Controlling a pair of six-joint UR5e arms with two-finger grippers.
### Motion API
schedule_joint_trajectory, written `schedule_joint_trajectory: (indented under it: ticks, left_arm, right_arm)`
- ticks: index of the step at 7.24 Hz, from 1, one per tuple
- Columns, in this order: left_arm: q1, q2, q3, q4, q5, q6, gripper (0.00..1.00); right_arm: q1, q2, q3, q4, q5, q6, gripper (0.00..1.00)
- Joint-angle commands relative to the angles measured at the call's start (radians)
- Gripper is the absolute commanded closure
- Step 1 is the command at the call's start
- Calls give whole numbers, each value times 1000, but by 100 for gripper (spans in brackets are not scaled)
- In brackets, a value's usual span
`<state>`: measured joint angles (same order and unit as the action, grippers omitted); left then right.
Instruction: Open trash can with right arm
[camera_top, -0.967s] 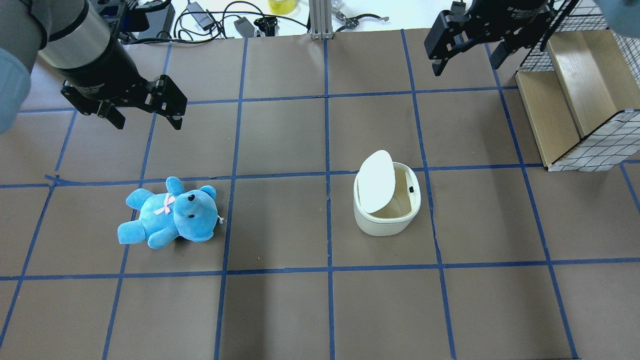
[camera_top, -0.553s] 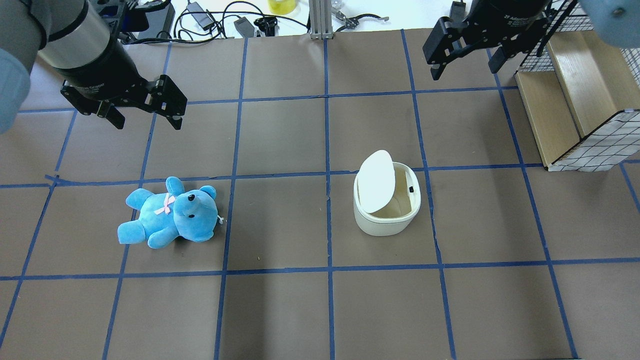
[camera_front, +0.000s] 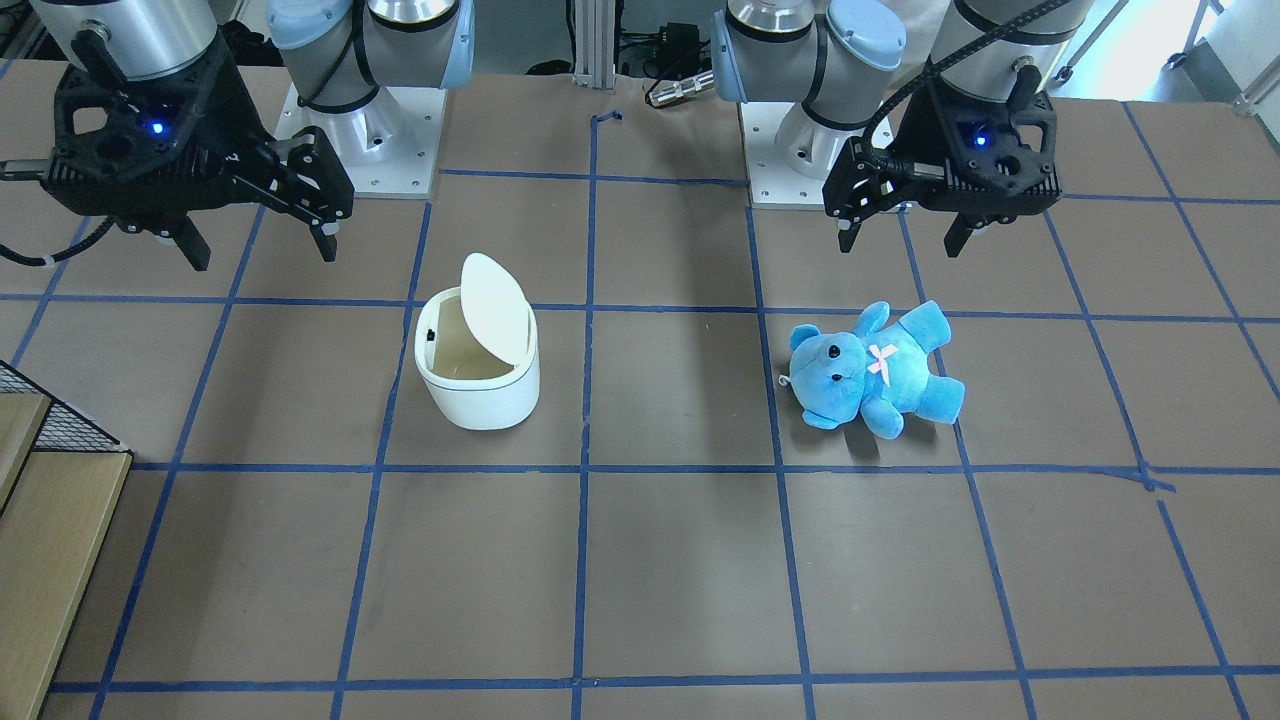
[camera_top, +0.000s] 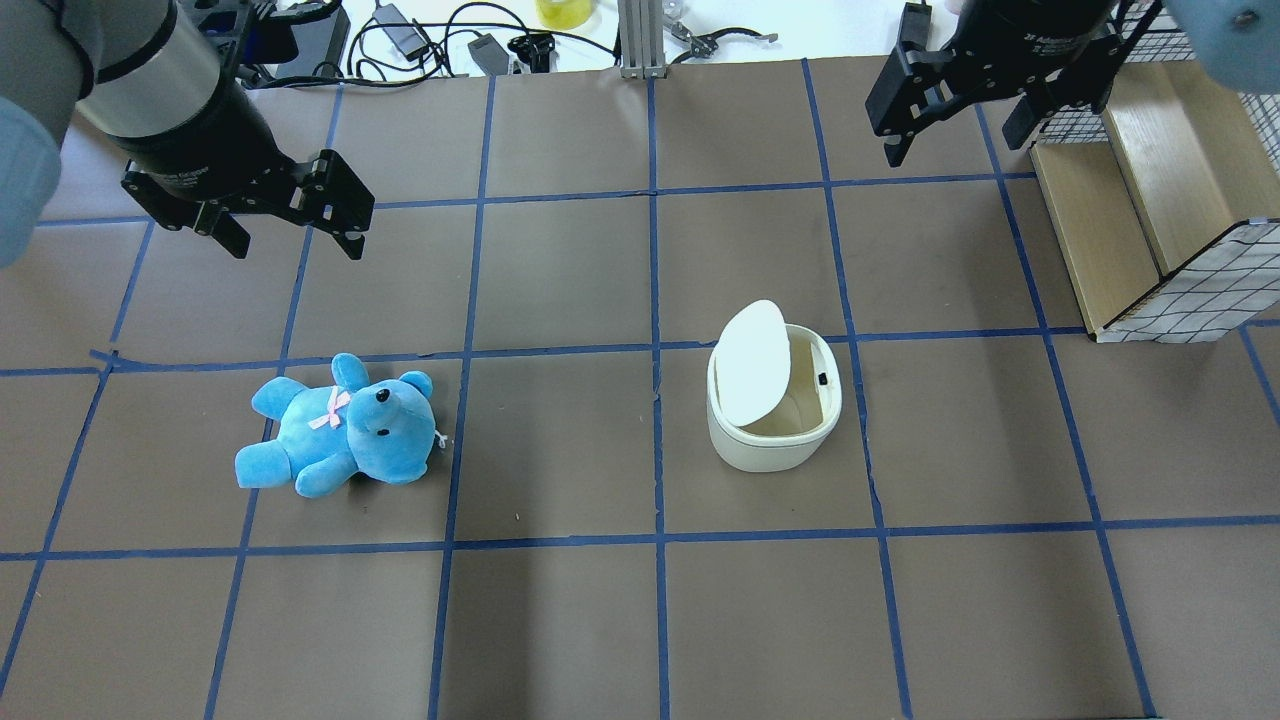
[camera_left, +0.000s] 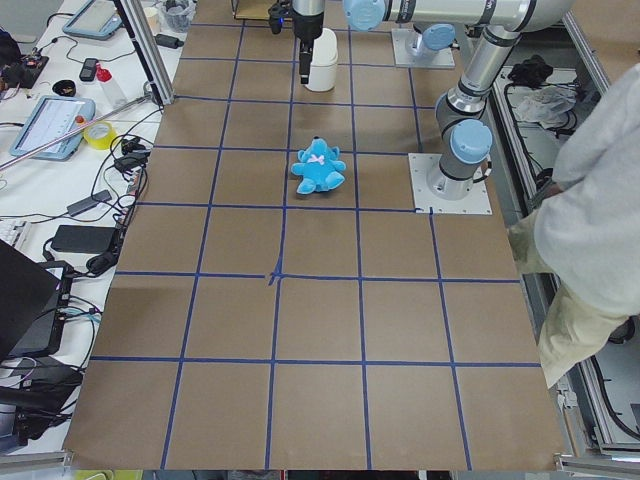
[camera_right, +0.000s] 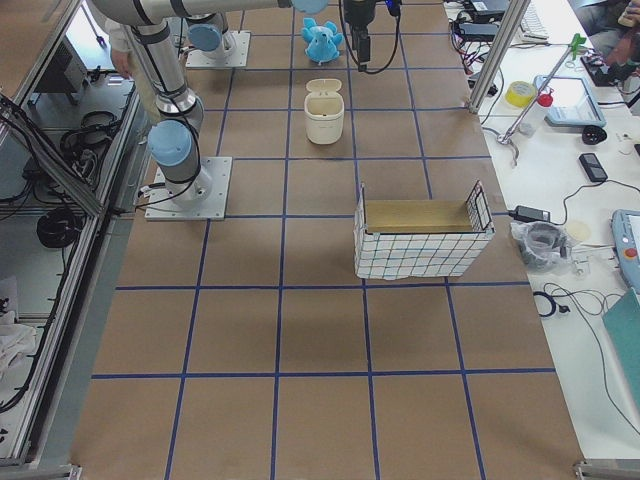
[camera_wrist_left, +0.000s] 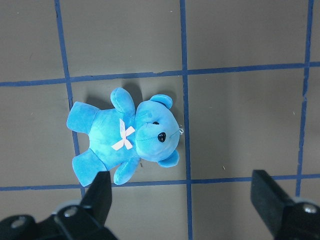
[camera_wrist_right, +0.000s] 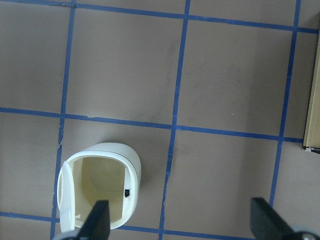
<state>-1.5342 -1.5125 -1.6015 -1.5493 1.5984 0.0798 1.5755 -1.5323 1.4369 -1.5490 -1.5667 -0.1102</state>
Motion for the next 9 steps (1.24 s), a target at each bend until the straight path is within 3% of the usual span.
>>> schedule_joint_trajectory:
  ticks: [1, 9]
  left_arm:
    - [0, 0, 0, 0, 0, 0, 0]
    - [0, 0, 0, 0, 0, 0, 0]
  right_arm:
    - [0, -2, 0, 33, -3, 1, 0]
    - [0, -2, -7, 61, 13, 0, 0]
